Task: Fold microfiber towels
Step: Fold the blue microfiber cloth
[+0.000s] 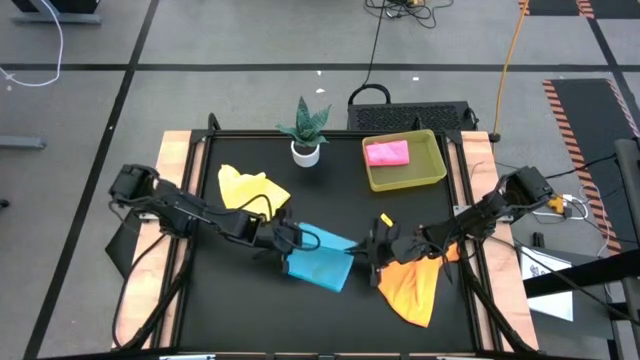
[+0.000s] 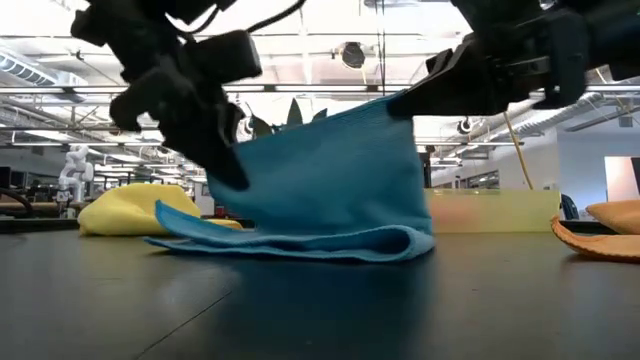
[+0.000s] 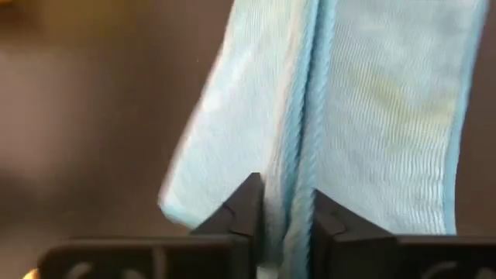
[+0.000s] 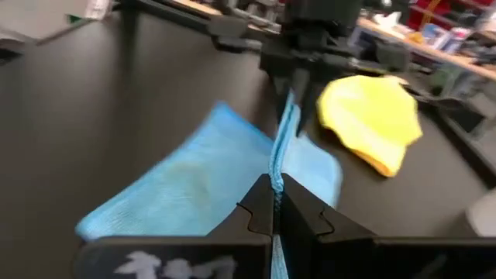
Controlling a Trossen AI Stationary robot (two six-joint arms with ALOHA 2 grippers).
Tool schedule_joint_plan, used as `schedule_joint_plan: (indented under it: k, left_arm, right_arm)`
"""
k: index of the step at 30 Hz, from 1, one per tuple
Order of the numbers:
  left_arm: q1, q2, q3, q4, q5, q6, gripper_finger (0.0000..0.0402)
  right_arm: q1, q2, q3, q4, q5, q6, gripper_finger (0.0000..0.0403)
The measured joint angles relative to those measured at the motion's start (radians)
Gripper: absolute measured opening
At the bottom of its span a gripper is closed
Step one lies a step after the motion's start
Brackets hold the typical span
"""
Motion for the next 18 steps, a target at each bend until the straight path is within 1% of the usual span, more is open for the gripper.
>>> schedule_joint_plan:
  k: [5, 7, 9, 11, 13, 15, 18]
  left_arm:
    - [-0.01, 0.079, 0.0, 0.034, 0.005, -0.005, 0.0136]
    - [-0.008, 0.089, 0.0, 0.036, 0.004, -0.01, 0.0155]
    - [-0.008, 0.088, 0.0, 0.045, -0.001, -0.01, 0.0164]
    - [-0.008, 0.08, 0.001, 0.042, -0.001, 0.004, 0.0166]
    - [-0.009, 0.065, 0.001, 0.046, -0.001, 0.013, 0.0158]
    - [-0.008, 0.051, 0.002, 0.042, -0.002, 0.017, 0.0141]
    - [-0.008, 0.045, 0.002, 0.035, -0.002, 0.046, 0.0103]
  right_arm:
    - [0.02, 0.0, 0.0, -0.013, -0.013, 0.008, 0.0]
    - [0.024, 0.0, 0.0, -0.019, -0.014, 0.008, 0.0]
    - [0.024, 0.0, 0.0, -0.03, -0.014, 0.015, 0.0]
    - [0.024, 0.0, 0.0, -0.046, -0.014, 0.016, 0.0]
    - [0.024, 0.0, 0.0, -0.056, -0.014, 0.016, 0.0]
    - [0.024, 0.0, 0.001, -0.061, -0.014, 0.016, 0.0]
    - [0.024, 0.0, 0.001, -0.061, -0.012, 0.015, 0.0]
